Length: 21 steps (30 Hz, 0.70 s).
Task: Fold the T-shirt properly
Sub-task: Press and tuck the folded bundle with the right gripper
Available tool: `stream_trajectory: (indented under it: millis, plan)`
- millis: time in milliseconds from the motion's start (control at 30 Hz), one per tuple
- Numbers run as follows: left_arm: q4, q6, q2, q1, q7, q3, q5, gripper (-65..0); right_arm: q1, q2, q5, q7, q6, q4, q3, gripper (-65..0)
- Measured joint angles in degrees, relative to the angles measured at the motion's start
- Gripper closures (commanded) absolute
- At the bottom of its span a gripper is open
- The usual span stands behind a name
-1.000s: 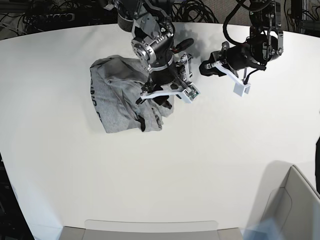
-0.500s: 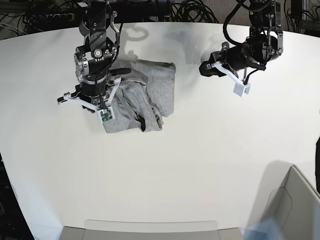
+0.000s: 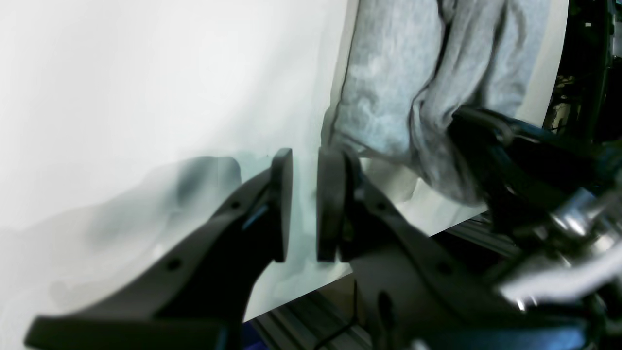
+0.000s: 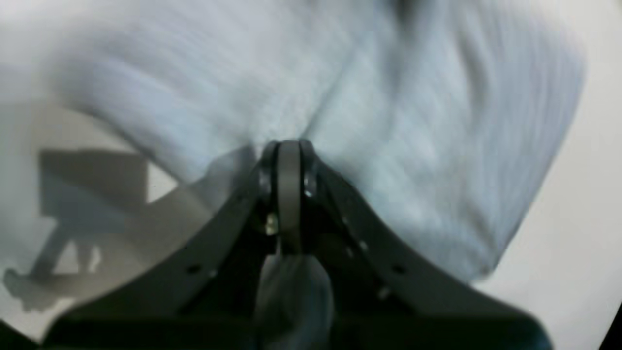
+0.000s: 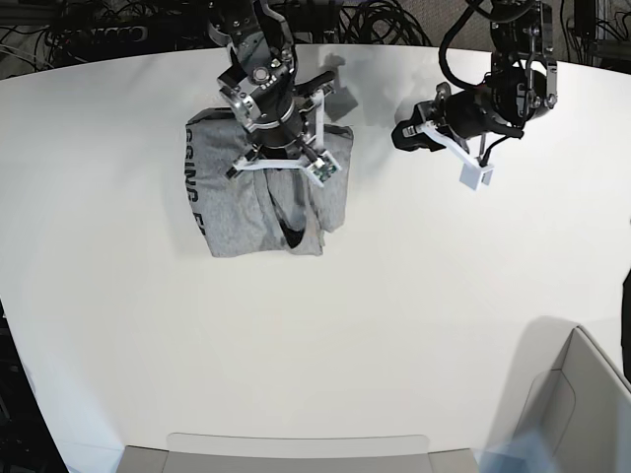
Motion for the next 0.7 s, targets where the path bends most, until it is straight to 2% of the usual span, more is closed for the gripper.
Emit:
stream_trajectory:
  millis: [200, 333, 467, 600, 700]
  plan:
    - [0.0, 0.0, 0.0, 0.0, 0.0, 0.0, 0.0, -10.5, 1.8, 0.3, 0.2, -0.3, 0.0, -3.1, -6.8, 0.0]
    - [0.0, 0.0, 0.0, 0.0, 0.0, 0.0, 0.0, -10.5, 2.2, 0.5, 0.4, 1.2, 0.1, 2.0, -7.3, 0.0]
    - [0.0, 0.0, 0.0, 0.0, 0.0, 0.0, 0.0, -10.5, 4.3, -0.1, 0.9, 5.4, -0.2, 6.6, -2.9, 0.0]
    - [0.0, 0.0, 0.0, 0.0, -0.2, 0.0, 0.0, -10.5, 8.9, 0.5, -0.3, -0.7, -0.2, 1.4, 2.8, 0.0]
    - [0.0, -0.1, 0.2, 0.0, -0.2, 0.1, 0.0, -10.5, 12.3, 0.7, -0.1, -0.2, -0.2, -6.9, 3.6, 0.0]
